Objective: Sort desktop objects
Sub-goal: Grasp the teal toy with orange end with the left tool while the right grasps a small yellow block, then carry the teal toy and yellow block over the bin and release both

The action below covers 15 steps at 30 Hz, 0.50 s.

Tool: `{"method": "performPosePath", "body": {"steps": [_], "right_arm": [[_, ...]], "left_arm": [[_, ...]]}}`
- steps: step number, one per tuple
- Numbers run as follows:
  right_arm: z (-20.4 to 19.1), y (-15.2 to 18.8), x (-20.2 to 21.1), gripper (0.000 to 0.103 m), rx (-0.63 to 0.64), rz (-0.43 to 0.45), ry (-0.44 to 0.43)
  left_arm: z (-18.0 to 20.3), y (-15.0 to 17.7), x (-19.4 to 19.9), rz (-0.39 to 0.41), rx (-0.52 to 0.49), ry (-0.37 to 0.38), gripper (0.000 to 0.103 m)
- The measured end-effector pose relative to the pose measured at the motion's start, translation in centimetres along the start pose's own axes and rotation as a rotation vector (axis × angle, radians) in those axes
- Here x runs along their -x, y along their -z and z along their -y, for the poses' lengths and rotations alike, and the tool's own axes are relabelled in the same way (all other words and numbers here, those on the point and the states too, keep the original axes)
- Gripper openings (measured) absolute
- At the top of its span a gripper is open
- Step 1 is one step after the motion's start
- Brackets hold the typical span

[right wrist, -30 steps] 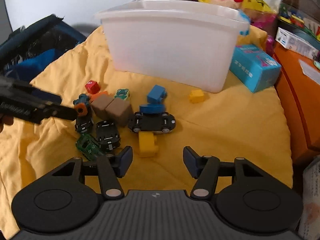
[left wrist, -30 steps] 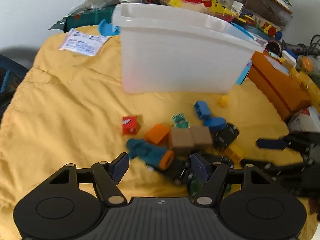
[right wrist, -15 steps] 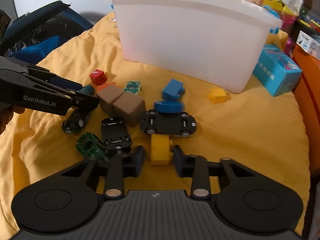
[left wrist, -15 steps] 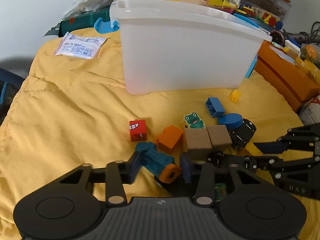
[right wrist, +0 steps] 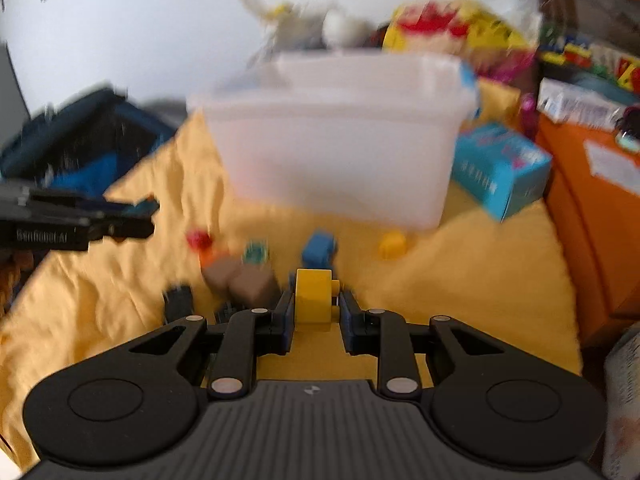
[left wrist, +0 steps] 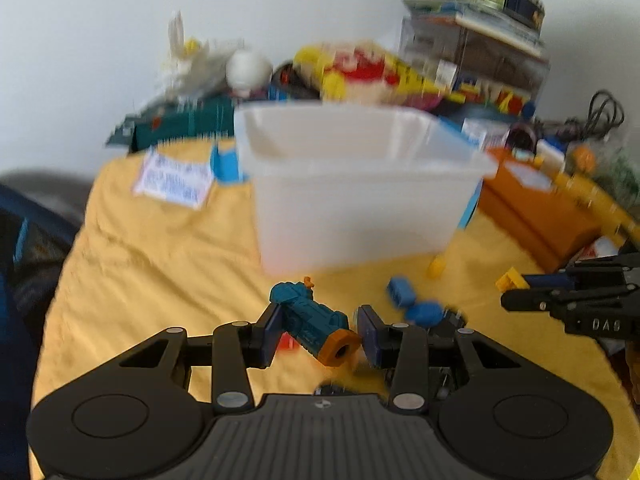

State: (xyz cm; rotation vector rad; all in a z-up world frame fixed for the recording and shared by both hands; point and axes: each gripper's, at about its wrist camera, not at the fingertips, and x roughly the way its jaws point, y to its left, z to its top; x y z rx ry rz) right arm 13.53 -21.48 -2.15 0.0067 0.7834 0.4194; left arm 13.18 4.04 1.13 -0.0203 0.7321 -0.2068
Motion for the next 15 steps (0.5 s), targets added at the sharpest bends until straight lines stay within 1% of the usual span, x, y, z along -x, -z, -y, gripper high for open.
{"method": "performPosePath", "body": {"steps": [5,8,13,15], "right_arm": [[1.0,-4.6,2.4,0.026,-0.042,0.104,0.0],[1.6,-7.9,3.1,0.026,-0.051,0.136,0.005],[2.5,-12.8,2.7,0.026,-0.061,0.129,0.016],[2.7,-14.8,2.5,0.026,-0.053,0.125,0.018]], "left_arm": [[0.2,-4.4,1.2,0.046,0.0,0.017,0.045],[0.4,-7.0,1.4,0.06,-0.01,0.023,0.045],[0.4,-11.3,0.8,0.07,-0.029,0.024,0.045],[0.1,-13.1,0.2,0.063,-0.018,0.031,0.045]]}}
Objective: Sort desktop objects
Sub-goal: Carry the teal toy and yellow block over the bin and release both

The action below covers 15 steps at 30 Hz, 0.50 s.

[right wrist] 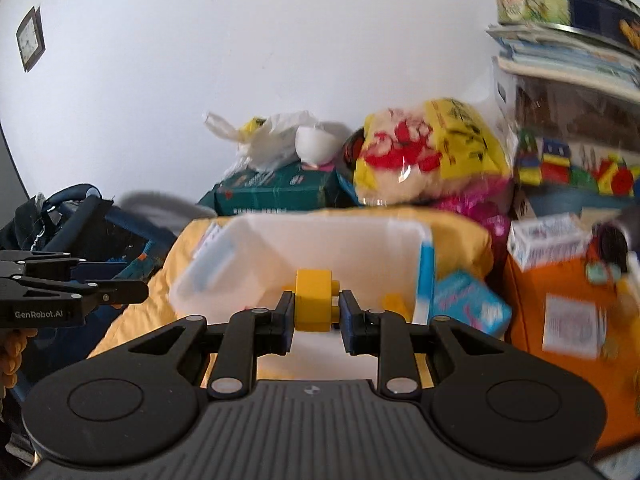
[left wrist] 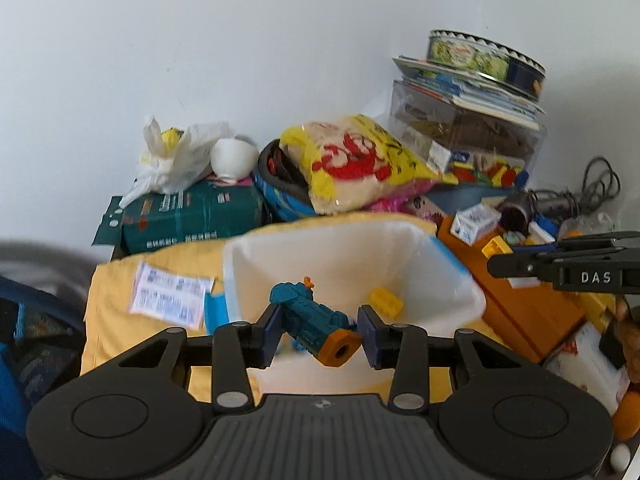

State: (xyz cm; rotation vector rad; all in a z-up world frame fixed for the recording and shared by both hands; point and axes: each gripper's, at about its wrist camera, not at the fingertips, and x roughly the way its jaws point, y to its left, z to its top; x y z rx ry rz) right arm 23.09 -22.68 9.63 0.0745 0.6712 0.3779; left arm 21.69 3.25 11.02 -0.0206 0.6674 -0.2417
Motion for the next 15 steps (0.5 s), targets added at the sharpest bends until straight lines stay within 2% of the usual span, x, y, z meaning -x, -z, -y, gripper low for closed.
{"method": "performPosePath", "body": {"steps": [6,15], "right_arm": [[0.8,-3.4,-3.0,0.026,-0.025,-0.109,0.012],[1.6,-5.0,-7.4,0.026,-0.046,-0.237,0.052]], "left_arm": [[-1.0,-3.3,-3.0,-0.073,0.05,0.009,0.045],[-1.1,-5.6,-6.9,-0.172,0.062,0.004,0.045]]}}
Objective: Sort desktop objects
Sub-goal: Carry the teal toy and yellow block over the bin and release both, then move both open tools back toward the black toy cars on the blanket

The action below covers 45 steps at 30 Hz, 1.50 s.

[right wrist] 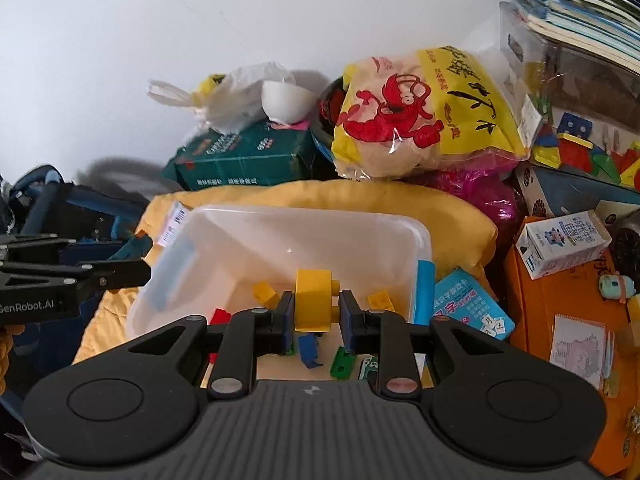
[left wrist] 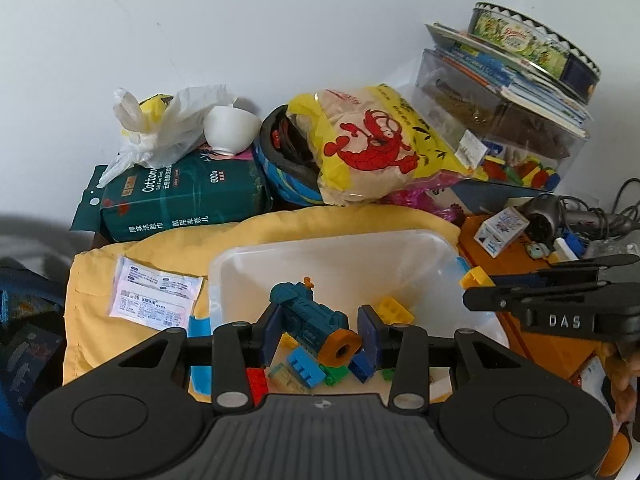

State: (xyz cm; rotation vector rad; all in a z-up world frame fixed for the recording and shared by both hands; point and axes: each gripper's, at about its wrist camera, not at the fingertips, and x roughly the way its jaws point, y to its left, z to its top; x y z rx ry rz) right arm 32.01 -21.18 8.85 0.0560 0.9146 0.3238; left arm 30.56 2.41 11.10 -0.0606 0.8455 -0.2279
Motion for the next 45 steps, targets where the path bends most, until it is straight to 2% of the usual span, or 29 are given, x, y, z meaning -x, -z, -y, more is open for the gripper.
{"method": "performPosePath", "body": {"steps": [7,9,11,12,14,16,18,20,23,27,30,32,36,40,45], "right_arm": [[0.1,-0.9,-2.0,0.026,0.008,-0.073,0.013],[0.1,-0.9,-2.7,0.031,0.012,-0.098,0.018],[0.2,-0.8,-2.9,0.072,0.017,-0.079,0.052],[0.2,-0.6,-2.8,0.077,0.02,-0.062,0.06],[0.4,-0.2,-2.9,0.077,0.02,-0.05,0.055],[0.8,0.7,-2.4,0.077,0.006,-0.028,0.031],[0.8,2.1,-1.1,0.077,0.02,0.023,0.007],[0.5,4.6,0.4,0.077,0.052,0.075,-0.012],[-0.2,9.7,1.9,0.077,0.1,0.098,-0.032],[-2.0,17.7,1.3,0.076,0.164,0.03,-0.074],[-2.5,21.7,0.3,0.076,0.15,-0.018,-0.065],[-2.5,22.8,-0.2,0.075,0.142,-0.036,-0.048],[-2.6,22.3,-0.9,0.075,0.151,0.001,0.007],[-2.6,21.0,-1.9,0.076,0.128,0.022,0.005],[-3.1,20.8,-4.5,0.081,0.093,-0.022,-0.009]], "left_arm": [[-0.5,-1.1,-2.0,-0.061,-0.004,-0.035,0.047],[-0.4,-1.1,-2.7,-0.082,-0.031,-0.081,0.064],[-0.3,-0.6,-3.0,-0.082,-0.073,-0.124,0.067],[-0.3,-0.2,-3.0,-0.085,-0.088,-0.125,0.067],[-0.6,0.9,-3.0,-0.091,-0.105,-0.132,0.067],[-0.7,2.8,-2.1,-0.065,-0.119,-0.132,0.067],[-0.6,5.6,-0.8,-0.036,-0.125,-0.1,0.067],[-0.3,9.8,0.4,-0.024,-0.144,-0.086,0.067],[-0.3,16.2,0.4,-0.075,-0.103,-0.064,0.067],[-0.2,22.6,-1.5,-0.215,0.042,-0.025,0.067],[0.3,24.0,-2.9,-0.246,0.069,-0.024,0.067],[0.6,24.0,-3.7,-0.252,0.081,-0.048,0.067],[1.2,23.5,-4.7,-0.237,0.075,-0.068,0.071],[2.2,23.5,-5.2,-0.228,0.034,-0.104,0.071],[2.4,24.6,-4.7,-0.203,-0.024,-0.093,0.072]]}}
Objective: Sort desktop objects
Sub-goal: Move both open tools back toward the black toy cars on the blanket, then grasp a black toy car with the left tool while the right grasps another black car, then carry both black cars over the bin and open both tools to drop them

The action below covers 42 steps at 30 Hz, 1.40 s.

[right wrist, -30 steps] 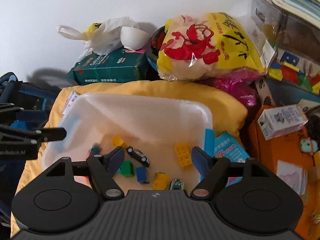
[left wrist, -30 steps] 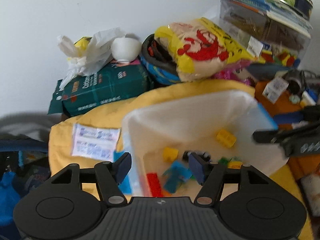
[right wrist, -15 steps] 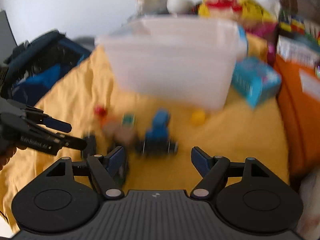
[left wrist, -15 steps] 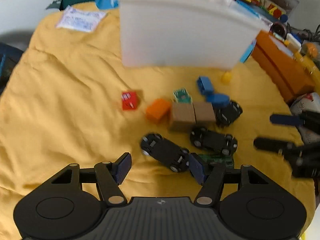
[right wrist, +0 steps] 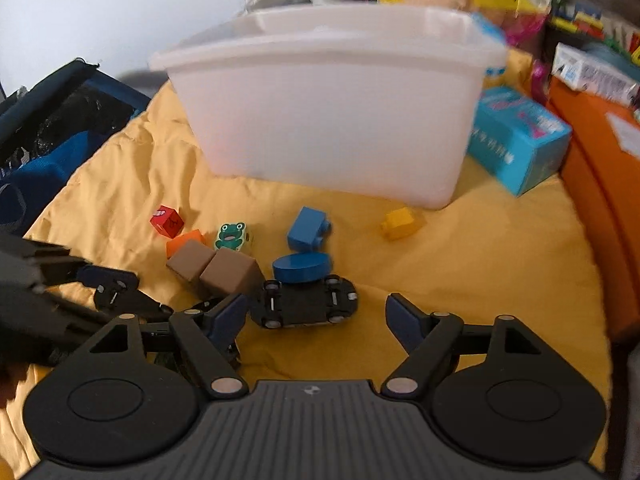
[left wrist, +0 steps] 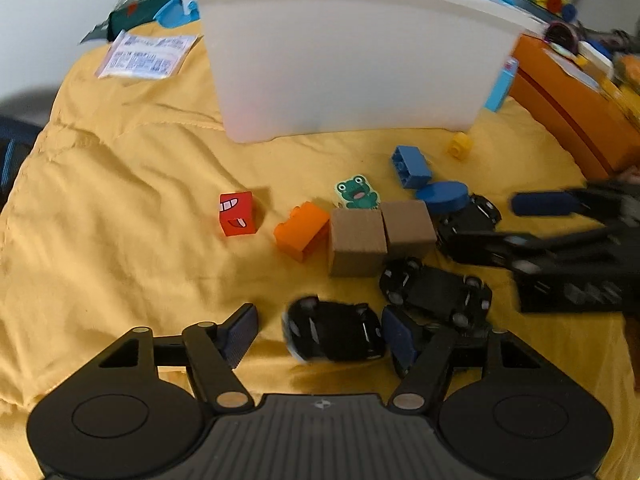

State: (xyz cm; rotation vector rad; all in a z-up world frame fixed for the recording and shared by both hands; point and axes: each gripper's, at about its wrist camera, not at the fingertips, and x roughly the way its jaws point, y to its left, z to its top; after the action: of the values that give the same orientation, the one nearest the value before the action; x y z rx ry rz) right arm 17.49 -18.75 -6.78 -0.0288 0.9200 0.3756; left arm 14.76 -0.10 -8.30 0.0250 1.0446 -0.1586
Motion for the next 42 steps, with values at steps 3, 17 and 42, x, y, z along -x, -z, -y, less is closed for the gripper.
{"method": "performPosePath", "body": {"steps": [3,17,42], "right_arm": [[-0.5,-0.1,-1.8,0.081,0.033,-0.048,0.02],[1.2,0.8,3.3,0.068,0.006,0.066,-0.022],[5.2,-16.4,10.1,0.069,-0.07,0.257,-0.003]], "left_arm": [[0.0,0.7,0.1,0.017,-0.041,0.005,0.073],[-1.4,0.5,2.9,0.131,-0.048,0.068,0.068],[-4.4,-19.0,11.4,0.302,0.03,0.07,0.068]]}}
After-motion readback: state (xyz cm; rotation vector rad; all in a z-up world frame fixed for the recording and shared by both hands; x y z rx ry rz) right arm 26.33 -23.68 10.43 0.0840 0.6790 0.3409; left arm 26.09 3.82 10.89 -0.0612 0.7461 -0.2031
